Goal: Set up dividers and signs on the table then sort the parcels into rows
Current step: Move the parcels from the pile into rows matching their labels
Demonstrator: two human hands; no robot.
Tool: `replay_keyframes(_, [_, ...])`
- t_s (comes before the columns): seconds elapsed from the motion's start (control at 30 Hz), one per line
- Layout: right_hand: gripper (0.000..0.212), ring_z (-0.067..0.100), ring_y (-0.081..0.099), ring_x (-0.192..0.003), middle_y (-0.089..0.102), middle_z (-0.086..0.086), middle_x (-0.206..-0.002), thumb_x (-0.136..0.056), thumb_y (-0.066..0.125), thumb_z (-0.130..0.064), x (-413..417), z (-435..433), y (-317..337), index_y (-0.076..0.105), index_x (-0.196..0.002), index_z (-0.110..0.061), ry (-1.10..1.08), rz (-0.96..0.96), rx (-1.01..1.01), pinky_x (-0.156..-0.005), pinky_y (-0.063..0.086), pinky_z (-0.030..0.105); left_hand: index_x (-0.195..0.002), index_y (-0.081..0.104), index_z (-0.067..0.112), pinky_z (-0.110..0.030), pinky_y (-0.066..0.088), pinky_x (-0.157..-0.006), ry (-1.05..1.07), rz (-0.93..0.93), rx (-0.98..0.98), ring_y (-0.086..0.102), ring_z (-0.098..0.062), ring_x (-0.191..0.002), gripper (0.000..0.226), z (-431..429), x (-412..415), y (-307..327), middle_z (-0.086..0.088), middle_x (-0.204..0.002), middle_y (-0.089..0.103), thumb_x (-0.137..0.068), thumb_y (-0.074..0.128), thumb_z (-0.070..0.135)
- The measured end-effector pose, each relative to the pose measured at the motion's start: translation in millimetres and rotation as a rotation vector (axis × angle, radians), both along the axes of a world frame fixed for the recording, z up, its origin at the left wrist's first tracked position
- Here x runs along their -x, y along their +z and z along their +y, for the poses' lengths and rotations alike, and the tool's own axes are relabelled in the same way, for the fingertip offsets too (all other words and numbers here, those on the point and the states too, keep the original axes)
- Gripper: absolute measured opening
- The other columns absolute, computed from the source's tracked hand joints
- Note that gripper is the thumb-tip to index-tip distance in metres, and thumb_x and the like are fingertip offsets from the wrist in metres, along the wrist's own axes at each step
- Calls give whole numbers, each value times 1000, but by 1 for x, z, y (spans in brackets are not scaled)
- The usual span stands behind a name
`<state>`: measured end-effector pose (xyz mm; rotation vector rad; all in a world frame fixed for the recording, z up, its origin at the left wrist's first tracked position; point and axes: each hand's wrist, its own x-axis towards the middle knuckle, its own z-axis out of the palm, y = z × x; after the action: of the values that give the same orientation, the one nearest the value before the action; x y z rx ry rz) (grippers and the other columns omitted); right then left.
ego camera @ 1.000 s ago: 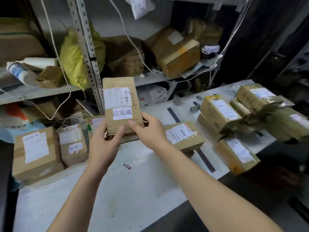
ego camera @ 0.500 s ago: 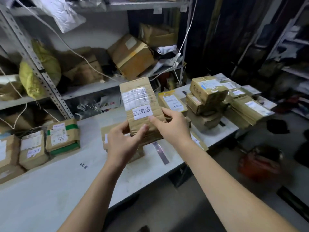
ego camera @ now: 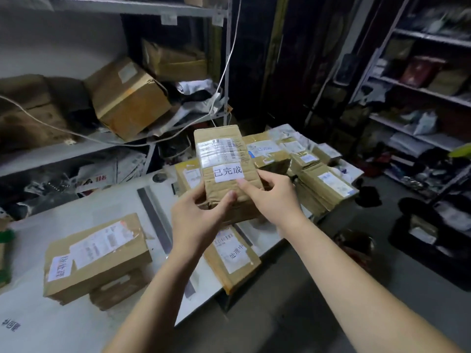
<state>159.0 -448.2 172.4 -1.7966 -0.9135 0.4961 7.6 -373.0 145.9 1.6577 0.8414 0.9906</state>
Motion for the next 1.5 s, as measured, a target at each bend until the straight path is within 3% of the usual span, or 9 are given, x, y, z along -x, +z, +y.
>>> replay_keyframes(0.2, [29, -1, 70, -102, 76, -20, -104, -89, 75, -36, -81, 12, 0, 76, -117, -28, -14, 65, -49, -94, 58, 34, -118, 76, 37, -17, 55, -84, -11, 26, -44, 70, 7, -93, 35, 15, -81, 7, 27, -98, 76, -83, 82, 39])
replay_keyframes(0.37, [43, 5, 69, -105, 76, -20, -105, -79, 73, -56, -159, 33, -7, 75, -116, -35, 11, 71, -46, -94, 58, 39, -123, 74, 35, -28, 58, -91, -17, 29, -5, 70, 5, -99, 36, 27, -153, 6, 22, -105, 76, -88, 79, 38])
replay_keyframes(0.63, [40, 8, 70, -100, 76, -20, -101, -84, 69, -58, -266, 83, -21, 75, -115, -34, 105, 81, 26, -89, 60, 41, -129, 69, 39, -40, 59, -94, 122, 68, 90, 71, -2, -105, 43, 59, -261, -6, 17, -111, 76, -87, 76, 49])
replay_keyframes(0.87, [41, 12, 67, -106, 73, -14, -115, -92, 66, -54, -290, 101, -14, 70, -125, -30, 216, 18, 66, -88, 60, 40, -126, 72, 31, -21, 59, -79, 289, 56, 110, 72, 4, -94, 39, 57, -290, 0, 17, -104, 78, -88, 78, 39])
replay_keyframes(0.97, [41, 12, 64, -107, 71, -10, -122, -95, 64, -50, -293, 101, -10, 66, -130, -27, 260, -19, 84, -81, 57, 29, -115, 71, 34, -23, 61, -78, 361, 107, 132, 71, 5, -89, 33, 56, -291, 3, 16, -99, 77, -85, 80, 45])
replay_keyframes(1.03, [46, 14, 64, -109, 69, -8, -125, -94, 65, -52, -295, 102, -7, 63, -132, -27, 255, -40, 88, -86, 58, 35, -121, 69, 31, -23, 61, -80, 373, 181, 109, 70, 2, -93, 43, 58, -289, 5, 15, -105, 75, -84, 79, 51])
replay_keyframes(1.2, [65, 24, 56, -124, 58, -2, -140, -92, 65, -55, -290, 103, 4, 45, -147, -26, 164, -248, 128, -90, 49, 38, -133, 63, 23, -25, 56, -81, 389, 295, 81, 65, -7, -103, 56, 63, -281, 14, 6, -117, 70, -88, 71, 54])
replay_keyframes(1.33, [59, 24, 50, -124, 54, 1, -139, -90, 66, -52, -279, 111, 16, 51, -142, -27, 156, -509, 112, -90, 45, 39, -147, 52, 17, -37, 50, -101, 404, 453, 36, 58, -18, -123, 73, 66, -271, 19, -3, -138, 61, -90, 63, 61])
replay_keyframes(1.5, [57, 20, 46, -131, 53, -2, -143, -90, 67, -46, -236, 131, 35, 55, -141, -24, 392, -683, 9, -99, 43, 37, -150, 49, 16, -38, 41, -109, 501, 765, -203, 47, -22, -136, 73, 81, -213, 36, -4, -146, 54, -93, 57, 61])
